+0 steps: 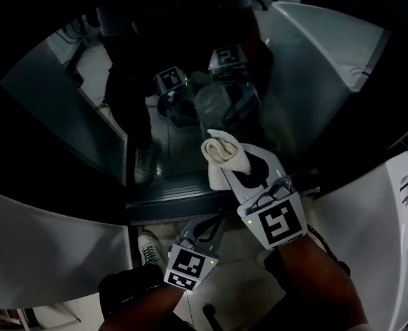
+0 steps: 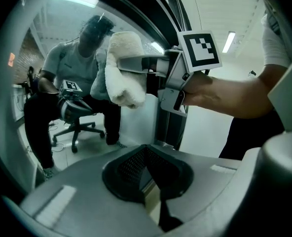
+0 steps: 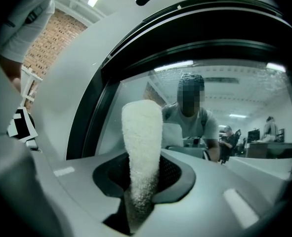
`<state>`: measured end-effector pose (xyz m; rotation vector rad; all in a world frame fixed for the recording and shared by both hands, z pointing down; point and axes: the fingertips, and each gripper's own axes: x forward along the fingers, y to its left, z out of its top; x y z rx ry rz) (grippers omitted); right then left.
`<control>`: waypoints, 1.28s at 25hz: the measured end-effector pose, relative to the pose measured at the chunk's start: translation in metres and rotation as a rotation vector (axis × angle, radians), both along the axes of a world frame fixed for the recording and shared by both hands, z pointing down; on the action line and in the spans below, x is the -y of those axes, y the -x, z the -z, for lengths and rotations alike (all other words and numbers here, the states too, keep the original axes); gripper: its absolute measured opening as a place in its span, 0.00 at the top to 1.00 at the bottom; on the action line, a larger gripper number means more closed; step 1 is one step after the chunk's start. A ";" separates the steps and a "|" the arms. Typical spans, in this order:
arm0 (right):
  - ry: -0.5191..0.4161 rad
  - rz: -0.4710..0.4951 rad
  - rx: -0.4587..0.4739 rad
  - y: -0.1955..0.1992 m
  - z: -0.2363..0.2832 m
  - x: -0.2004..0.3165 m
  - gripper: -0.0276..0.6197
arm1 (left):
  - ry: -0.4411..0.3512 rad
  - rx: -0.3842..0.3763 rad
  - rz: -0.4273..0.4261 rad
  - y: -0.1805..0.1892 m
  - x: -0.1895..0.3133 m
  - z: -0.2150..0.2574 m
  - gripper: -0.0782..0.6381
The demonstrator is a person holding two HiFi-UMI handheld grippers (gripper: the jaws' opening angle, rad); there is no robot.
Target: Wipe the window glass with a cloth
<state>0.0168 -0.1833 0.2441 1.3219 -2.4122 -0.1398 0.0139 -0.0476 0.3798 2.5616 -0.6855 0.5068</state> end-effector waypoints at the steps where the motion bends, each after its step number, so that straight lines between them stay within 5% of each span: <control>1: -0.001 -0.006 0.003 0.001 0.000 0.000 0.82 | 0.000 -0.003 -0.007 0.001 0.000 -0.001 0.87; 32: -0.001 -0.176 -0.093 -0.002 0.000 0.002 0.82 | -0.003 -0.104 -0.172 0.021 0.000 -0.003 0.87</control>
